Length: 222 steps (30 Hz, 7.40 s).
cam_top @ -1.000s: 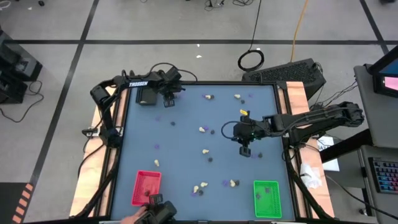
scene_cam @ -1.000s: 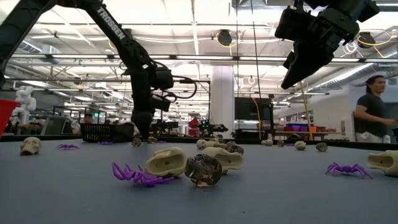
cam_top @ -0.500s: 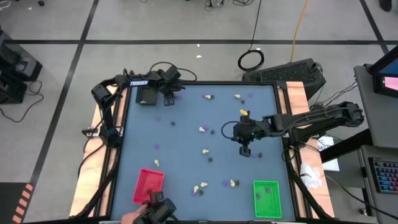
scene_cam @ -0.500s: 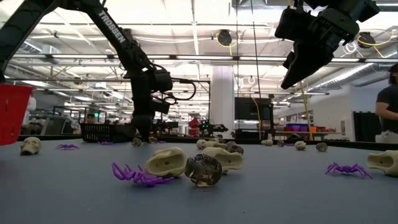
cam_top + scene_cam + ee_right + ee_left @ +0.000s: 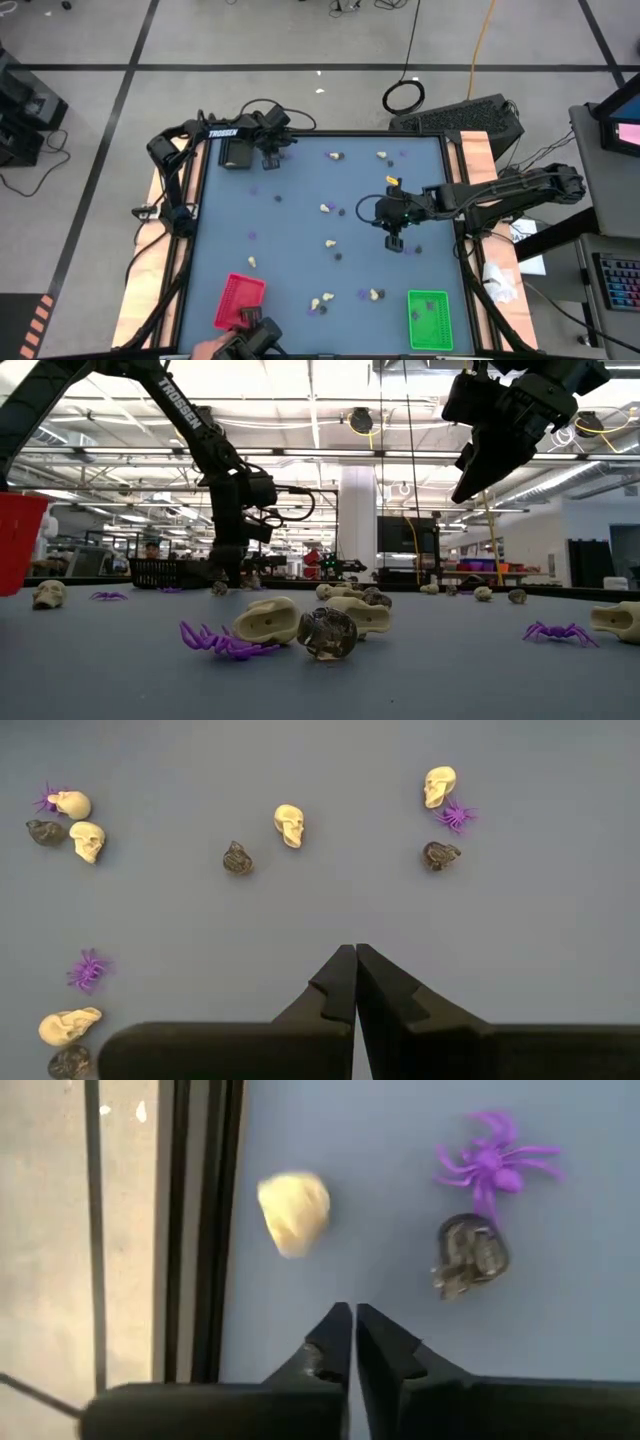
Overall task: Sort Halloween decoration
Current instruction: Put the white skull toy into the black bin, then put the black skull toy into the red bin
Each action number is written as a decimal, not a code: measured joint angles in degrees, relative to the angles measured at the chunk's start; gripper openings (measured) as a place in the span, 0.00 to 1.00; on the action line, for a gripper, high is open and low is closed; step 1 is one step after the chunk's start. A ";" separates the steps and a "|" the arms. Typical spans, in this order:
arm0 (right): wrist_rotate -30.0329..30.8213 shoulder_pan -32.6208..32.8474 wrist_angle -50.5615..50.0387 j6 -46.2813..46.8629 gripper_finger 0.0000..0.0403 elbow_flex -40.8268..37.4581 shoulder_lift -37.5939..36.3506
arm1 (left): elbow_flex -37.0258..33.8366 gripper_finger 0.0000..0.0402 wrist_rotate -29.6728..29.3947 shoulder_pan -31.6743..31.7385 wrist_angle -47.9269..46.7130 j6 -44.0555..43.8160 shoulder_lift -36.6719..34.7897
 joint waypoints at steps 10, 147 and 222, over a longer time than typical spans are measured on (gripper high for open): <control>0.00 0.00 -0.09 0.00 0.00 0.00 0.00 | 1.03 0.02 -3.43 -0.02 -1.98 0.48 -0.22; 0.28 0.02 3.32 -2.93 0.00 0.02 -0.02 | -6.45 0.19 0.62 13.03 -20.39 -27.61 -16.90; 13.88 -3.63 46.95 6.30 0.31 -13.98 20.33 | -50.49 0.02 2.00 -38.50 53.70 -36.59 -50.38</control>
